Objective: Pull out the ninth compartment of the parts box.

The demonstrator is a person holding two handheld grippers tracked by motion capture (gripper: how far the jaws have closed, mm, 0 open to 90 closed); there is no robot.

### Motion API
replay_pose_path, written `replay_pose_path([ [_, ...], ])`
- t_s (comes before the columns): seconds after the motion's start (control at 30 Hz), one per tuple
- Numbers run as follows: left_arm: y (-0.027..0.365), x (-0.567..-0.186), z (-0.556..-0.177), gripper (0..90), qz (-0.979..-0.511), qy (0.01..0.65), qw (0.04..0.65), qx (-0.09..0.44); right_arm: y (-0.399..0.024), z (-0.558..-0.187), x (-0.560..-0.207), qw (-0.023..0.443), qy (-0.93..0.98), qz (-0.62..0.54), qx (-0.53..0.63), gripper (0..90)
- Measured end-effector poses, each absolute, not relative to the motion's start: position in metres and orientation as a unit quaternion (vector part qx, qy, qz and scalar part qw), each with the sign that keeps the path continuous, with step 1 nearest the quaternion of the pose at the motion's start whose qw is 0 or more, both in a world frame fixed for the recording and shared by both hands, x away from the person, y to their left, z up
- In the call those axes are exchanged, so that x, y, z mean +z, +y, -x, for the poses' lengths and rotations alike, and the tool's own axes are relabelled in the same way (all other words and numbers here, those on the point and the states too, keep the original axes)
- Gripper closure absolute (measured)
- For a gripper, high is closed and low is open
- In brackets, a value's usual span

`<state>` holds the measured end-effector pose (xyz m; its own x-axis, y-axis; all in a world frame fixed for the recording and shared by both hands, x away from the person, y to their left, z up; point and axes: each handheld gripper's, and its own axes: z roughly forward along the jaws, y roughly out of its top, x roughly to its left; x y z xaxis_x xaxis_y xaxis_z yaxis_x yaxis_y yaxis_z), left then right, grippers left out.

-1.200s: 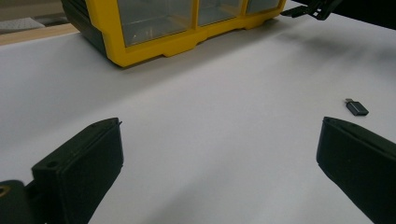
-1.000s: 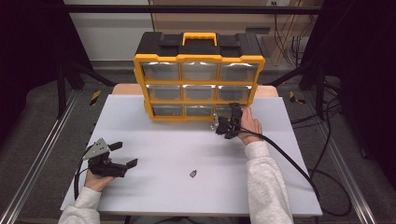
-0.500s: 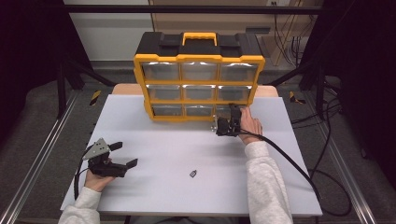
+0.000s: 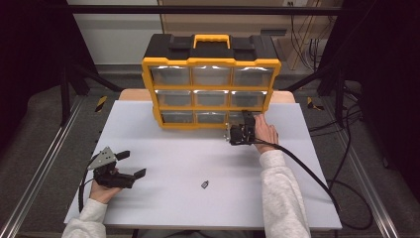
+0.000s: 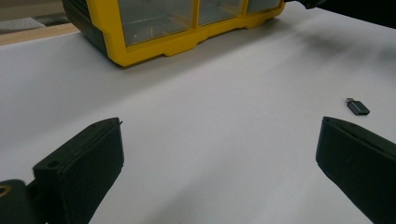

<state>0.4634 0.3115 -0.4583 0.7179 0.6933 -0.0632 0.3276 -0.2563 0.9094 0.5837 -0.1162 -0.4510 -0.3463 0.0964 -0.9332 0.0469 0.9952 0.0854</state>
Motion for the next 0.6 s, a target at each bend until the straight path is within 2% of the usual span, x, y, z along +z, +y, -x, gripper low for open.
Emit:
replay_pose_path([
  [0.6,0.3114,-0.4584,-0.4635,0.4,-0.773,0.330,0.512,0.178,-0.1166,-0.5823,-0.4534,0.605,0.796,-0.032,0.006,60.8],
])
